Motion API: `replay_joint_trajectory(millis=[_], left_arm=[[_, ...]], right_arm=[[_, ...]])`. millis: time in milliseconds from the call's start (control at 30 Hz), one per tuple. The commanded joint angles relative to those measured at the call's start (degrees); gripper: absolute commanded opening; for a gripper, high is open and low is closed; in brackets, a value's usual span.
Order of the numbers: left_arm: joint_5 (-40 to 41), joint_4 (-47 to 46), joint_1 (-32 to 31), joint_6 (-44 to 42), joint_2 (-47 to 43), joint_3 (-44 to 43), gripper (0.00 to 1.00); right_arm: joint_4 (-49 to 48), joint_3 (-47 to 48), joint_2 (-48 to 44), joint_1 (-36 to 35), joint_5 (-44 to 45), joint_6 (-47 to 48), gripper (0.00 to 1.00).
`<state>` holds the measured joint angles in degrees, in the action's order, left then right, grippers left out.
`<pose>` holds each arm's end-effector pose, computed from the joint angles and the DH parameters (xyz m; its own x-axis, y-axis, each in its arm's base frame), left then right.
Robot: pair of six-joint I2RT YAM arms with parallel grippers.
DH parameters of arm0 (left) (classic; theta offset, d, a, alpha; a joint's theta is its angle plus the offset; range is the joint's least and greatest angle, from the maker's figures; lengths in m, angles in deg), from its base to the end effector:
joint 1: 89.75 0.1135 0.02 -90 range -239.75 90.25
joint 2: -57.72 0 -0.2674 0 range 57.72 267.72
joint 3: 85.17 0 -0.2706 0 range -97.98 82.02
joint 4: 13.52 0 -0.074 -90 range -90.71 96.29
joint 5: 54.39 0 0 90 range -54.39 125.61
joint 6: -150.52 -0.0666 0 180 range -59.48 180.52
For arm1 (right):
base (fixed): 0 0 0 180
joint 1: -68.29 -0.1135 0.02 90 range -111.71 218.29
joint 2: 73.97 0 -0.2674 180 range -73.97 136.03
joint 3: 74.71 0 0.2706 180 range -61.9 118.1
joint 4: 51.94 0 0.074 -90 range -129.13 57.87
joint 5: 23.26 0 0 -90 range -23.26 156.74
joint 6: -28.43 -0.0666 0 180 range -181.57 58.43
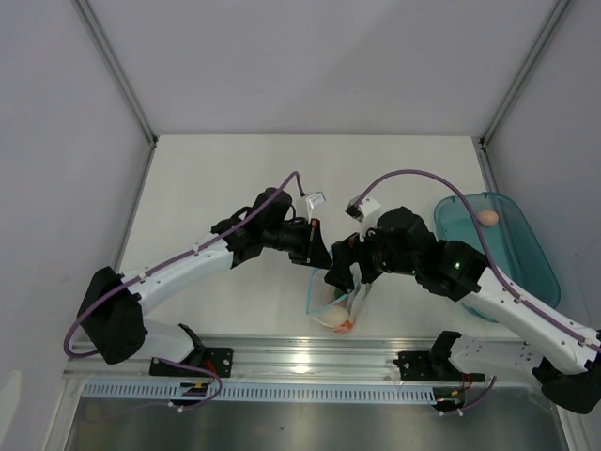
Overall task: Place the food in the zip-top bag and seal the zipper
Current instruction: Place the fake food in the zipper food storage bag.
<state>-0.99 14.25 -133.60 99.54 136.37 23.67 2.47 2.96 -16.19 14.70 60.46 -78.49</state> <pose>0.2175 -0.2640 0.2668 -0.8946 0.1586 -0.4177 0.4428 0.4396 -0.7815 0.1410 0.2034 0.3523 -0.5702 -0.2857 -0.7702 -0.7186 0.6278 0.2991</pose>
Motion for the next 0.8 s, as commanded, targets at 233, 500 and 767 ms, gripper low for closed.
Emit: replay_joint_trajectory(millis=[233, 500, 767], left_arm=[[-0.14, -0.55, -0.18, -0.09, -0.96, -1.51, 0.01], [-0.4, -1.78, -0.09, 0.53, -0.61, -0.45, 0.01], [-0.4, -2.04, -0.18, 0.61, -0.6, 0.43, 0.01]], right_arm=[[1.55, 6.24, -0.3, 0.06, 18.12, -0.39, 0.99], [-0.82, 11.07, -1.8, 11.2, 27.11, 4.71, 0.99], [-11.0, 10.55, 1.19, 31.32, 36.77, 14.19, 0.97]])
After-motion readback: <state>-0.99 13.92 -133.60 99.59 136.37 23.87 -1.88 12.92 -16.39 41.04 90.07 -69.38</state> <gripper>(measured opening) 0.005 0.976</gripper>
